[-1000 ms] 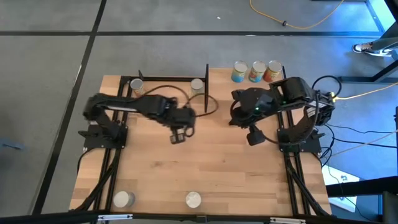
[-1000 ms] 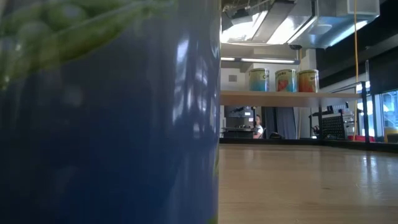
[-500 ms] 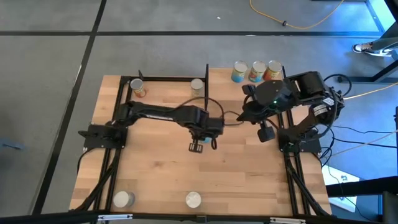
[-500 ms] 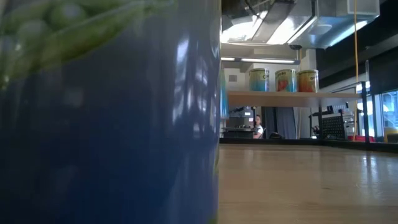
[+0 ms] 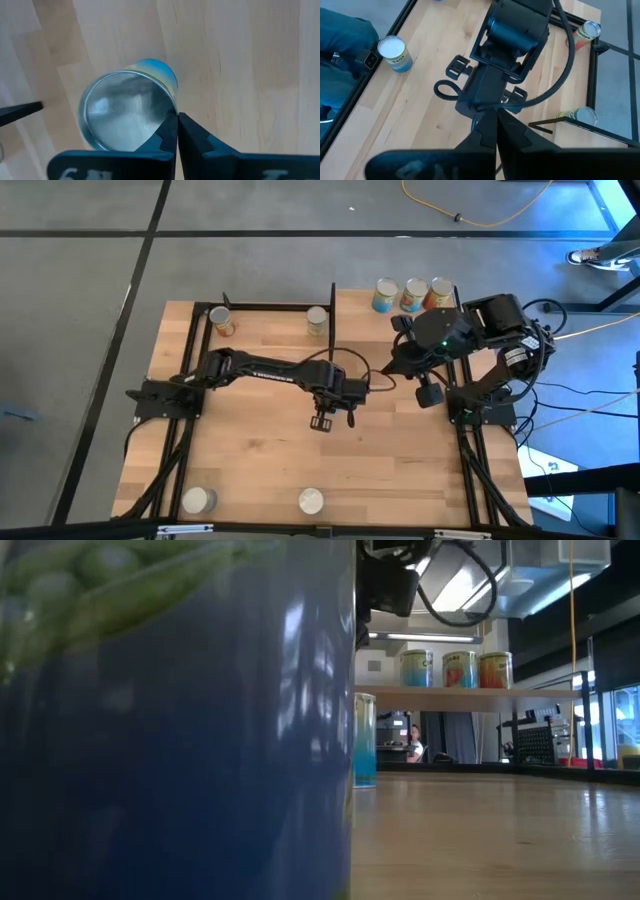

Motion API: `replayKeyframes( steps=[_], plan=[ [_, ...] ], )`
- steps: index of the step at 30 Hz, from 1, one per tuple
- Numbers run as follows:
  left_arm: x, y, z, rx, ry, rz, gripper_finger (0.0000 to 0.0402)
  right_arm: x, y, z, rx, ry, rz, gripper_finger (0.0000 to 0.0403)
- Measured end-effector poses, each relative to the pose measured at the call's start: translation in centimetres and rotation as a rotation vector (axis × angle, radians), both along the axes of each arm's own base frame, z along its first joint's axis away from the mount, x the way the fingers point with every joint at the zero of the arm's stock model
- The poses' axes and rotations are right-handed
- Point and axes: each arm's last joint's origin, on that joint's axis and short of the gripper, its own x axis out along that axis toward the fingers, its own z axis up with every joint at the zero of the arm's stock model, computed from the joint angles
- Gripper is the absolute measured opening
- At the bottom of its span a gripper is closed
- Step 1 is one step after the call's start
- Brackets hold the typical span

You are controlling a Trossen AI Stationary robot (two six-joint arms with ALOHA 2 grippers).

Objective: Pick and place cans onto a shelf
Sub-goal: Put the canned cherries on the shelf

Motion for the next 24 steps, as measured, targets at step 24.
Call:
replayKeyframes(
  steps=[24],
  plan=[
    [0.08, -0.68, -0.50, 0.021, 0.009, 0.023, 0.0045, 0.00, 0.01, 0.00, 0.001, 0.000, 0.002, 0.0005]
  ],
)
